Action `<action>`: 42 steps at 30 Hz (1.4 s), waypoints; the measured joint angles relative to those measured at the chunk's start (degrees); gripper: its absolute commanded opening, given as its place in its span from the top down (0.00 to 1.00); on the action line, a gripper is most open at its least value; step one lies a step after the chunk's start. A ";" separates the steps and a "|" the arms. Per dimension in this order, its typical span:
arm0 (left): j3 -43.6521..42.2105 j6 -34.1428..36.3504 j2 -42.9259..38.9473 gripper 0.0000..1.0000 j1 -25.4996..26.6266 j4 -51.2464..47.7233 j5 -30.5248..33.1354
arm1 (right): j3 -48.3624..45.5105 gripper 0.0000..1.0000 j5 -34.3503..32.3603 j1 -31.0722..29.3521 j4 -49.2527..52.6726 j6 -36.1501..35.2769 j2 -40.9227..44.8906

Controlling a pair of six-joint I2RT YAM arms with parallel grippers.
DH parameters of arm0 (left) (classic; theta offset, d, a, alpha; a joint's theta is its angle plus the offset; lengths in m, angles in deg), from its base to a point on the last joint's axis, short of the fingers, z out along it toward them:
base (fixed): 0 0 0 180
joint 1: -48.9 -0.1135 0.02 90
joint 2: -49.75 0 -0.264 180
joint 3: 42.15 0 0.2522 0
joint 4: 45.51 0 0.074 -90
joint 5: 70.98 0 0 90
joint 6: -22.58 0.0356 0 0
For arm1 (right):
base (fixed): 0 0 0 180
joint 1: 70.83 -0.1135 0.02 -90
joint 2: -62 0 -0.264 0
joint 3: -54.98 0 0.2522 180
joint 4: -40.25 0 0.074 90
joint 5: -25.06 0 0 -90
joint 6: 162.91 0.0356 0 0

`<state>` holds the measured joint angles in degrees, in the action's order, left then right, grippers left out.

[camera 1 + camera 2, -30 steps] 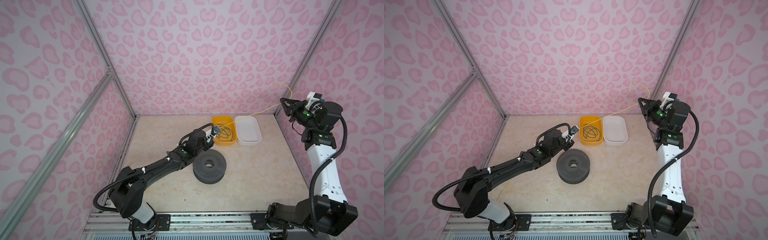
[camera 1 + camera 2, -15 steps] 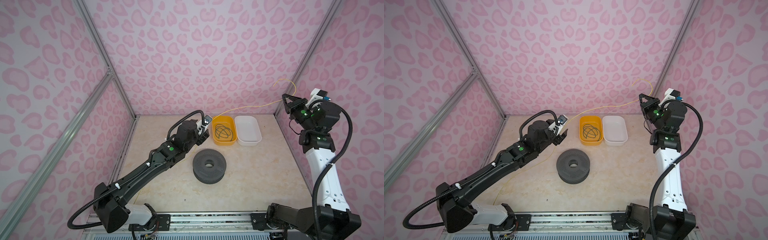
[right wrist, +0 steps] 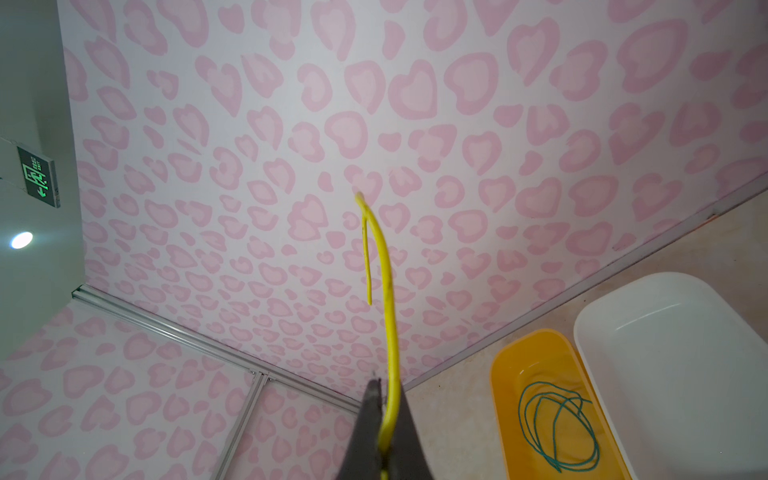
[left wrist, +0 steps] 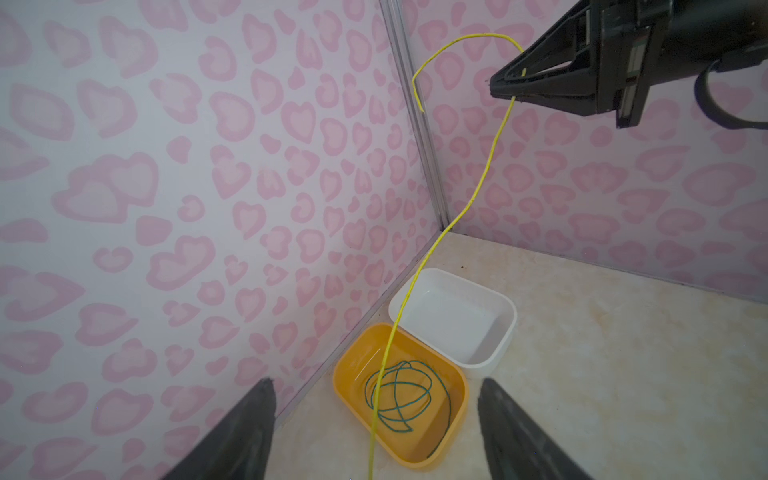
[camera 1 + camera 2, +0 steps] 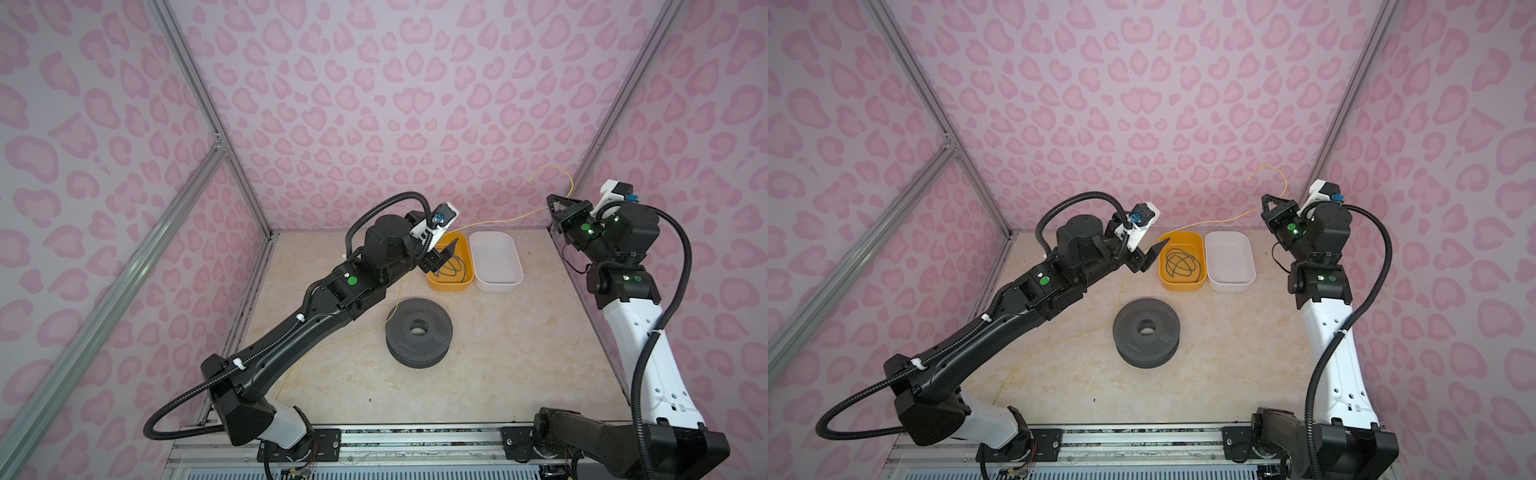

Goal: Wrap the cables

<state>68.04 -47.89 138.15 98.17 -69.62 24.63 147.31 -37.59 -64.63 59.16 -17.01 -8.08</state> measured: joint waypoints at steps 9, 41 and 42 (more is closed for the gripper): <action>13.09 -1.46 14.97 0.30 2.89 3.32 -11.54 | -5.35 1.00 -0.17 -7.17 0.72 0.07 3.10; 5.33 5.40 18.91 0.96 7.10 10.10 -3.13 | -12.90 1.00 4.59 -11.82 0.79 3.48 8.59; 4.83 5.57 18.53 0.96 7.10 10.25 -3.02 | -12.90 1.00 4.68 -11.82 0.79 3.50 8.57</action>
<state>72.87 -42.32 156.68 105.28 -59.37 21.61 134.41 -32.91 -76.45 59.95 -13.51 0.49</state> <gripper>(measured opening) 0.060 0.049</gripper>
